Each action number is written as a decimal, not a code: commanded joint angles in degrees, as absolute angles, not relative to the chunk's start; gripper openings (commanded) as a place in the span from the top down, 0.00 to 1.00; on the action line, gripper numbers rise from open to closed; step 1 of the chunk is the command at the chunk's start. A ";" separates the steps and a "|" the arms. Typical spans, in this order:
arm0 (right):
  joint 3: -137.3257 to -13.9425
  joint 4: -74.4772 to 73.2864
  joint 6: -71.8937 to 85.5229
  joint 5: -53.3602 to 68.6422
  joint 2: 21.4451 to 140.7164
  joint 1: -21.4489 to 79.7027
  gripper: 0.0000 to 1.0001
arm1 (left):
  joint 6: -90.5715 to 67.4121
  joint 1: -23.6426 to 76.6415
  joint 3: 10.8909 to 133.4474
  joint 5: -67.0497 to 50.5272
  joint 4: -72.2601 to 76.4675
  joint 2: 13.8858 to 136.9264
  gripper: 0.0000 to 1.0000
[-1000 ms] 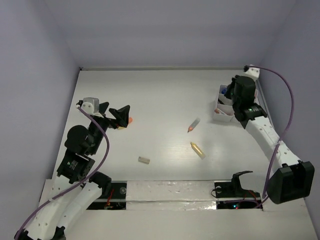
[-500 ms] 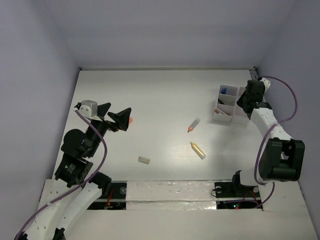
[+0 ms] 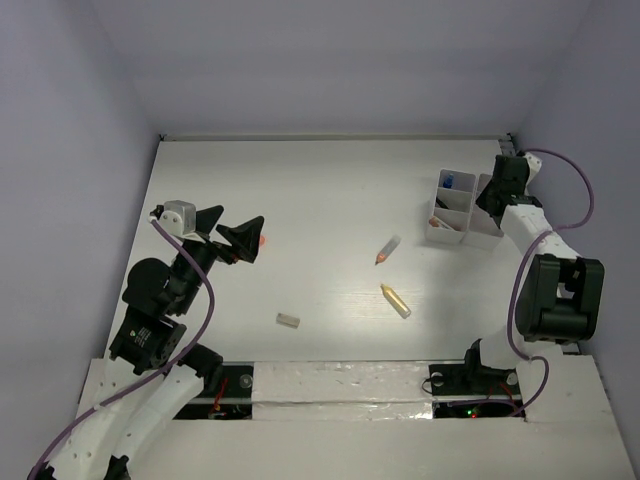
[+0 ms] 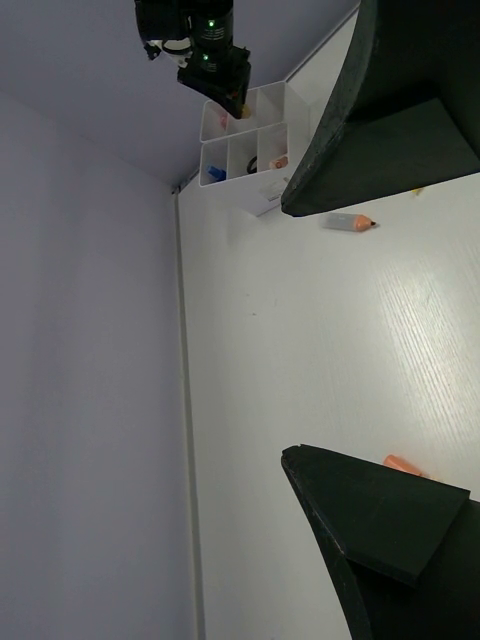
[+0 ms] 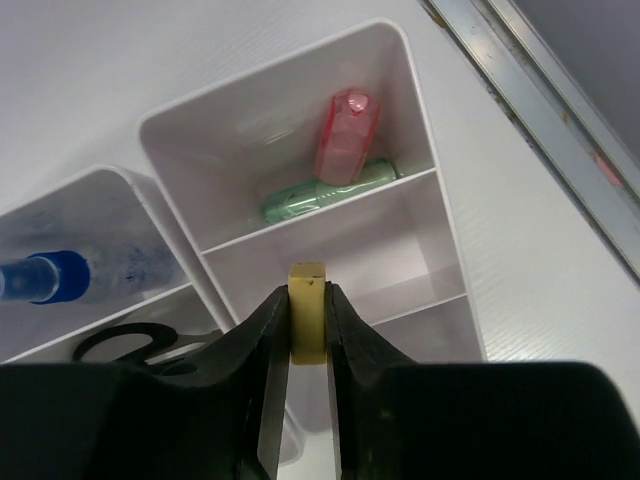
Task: Sort the stationery into containers
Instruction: Place the stationery in the storage box, then pick up the stationery from the center of the board, then place the stationery in the storage box.
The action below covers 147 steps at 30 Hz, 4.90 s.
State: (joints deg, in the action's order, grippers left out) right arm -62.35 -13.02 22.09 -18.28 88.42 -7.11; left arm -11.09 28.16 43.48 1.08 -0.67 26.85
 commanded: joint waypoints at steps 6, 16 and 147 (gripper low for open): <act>-65.57 -11.16 21.62 -20.48 87.63 -7.47 0.51 | -11.43 28.48 43.68 0.35 2.55 27.33 0.01; -59.51 -8.17 21.80 -1.60 76.48 -1.51 0.72 | -11.43 28.48 43.68 0.44 2.46 27.25 0.01; -56.16 -3.04 24.62 -16.19 77.00 1.38 0.65 | -10.63 28.48 44.12 3.60 1.58 26.63 0.01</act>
State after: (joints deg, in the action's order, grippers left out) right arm -54.30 1.91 26.13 -25.56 82.08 -2.46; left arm -10.79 28.16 43.48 4.49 -1.13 26.94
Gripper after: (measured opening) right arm 0.358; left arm 0.989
